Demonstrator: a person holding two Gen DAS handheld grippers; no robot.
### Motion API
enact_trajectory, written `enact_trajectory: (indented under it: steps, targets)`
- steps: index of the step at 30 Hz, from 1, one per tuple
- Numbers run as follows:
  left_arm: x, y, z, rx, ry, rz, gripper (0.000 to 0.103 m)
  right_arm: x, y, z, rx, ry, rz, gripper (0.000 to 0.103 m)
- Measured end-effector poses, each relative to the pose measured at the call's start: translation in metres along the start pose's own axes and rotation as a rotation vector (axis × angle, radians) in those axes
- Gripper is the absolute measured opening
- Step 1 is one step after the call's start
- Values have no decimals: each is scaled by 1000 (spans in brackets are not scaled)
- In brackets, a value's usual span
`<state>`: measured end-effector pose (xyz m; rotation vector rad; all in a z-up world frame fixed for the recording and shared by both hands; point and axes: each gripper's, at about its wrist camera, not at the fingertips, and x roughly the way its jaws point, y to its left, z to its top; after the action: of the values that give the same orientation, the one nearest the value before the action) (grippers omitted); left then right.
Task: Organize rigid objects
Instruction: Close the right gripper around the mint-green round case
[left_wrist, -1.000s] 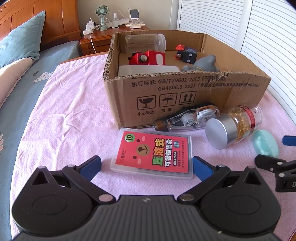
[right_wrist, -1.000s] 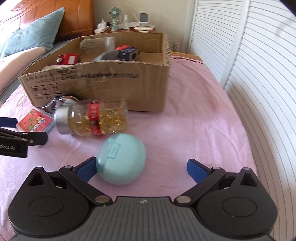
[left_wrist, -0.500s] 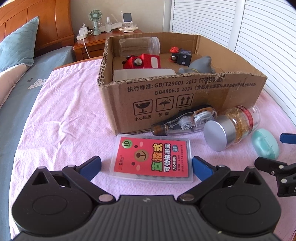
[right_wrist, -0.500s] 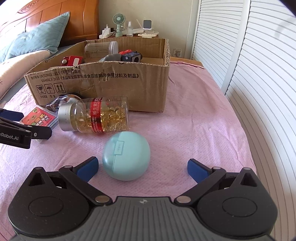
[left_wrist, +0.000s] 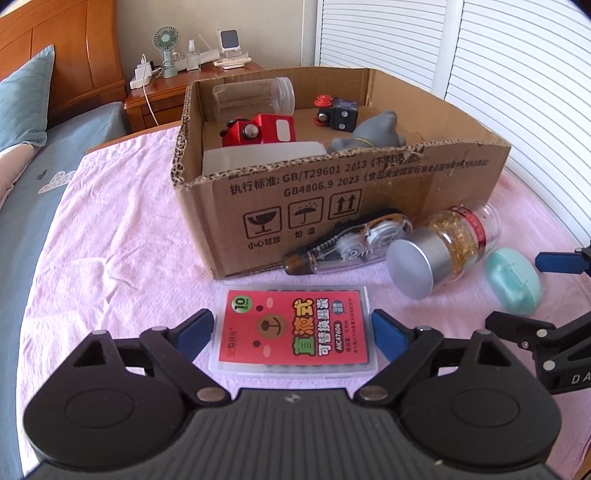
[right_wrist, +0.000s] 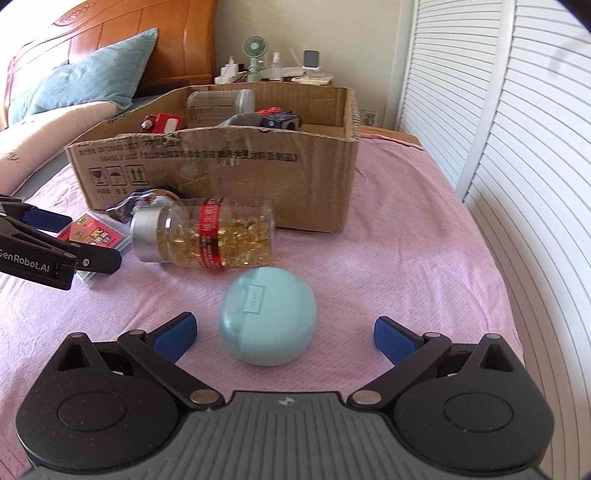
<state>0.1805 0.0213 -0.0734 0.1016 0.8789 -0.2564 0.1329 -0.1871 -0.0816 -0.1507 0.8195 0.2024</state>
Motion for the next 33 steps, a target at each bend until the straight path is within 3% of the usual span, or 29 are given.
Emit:
enact_trajectory:
  steps: [4,11,14,20,23,33]
  targets:
    - [-4,-1,-3,-13,13,10,91,0,10,2,-38,-6,37,101]
    - [-4,-1,-3,-11,14,8,91,-4,10,8,-20,-16,21,75]
    - [-1,-2,0,-8,12,9,92,-4,10,9,-13,-16,7,70]
    - [0,-2,0,-3,6,5,93,-3,9,10,-9,-16,2,68]
    - [0,-2,2,1,10,-1,89,-4,11,11,-15,-12,3,58]
    - [-6,-3,3,67,60,-25,89,-10,10,12,-36,14,17,58]
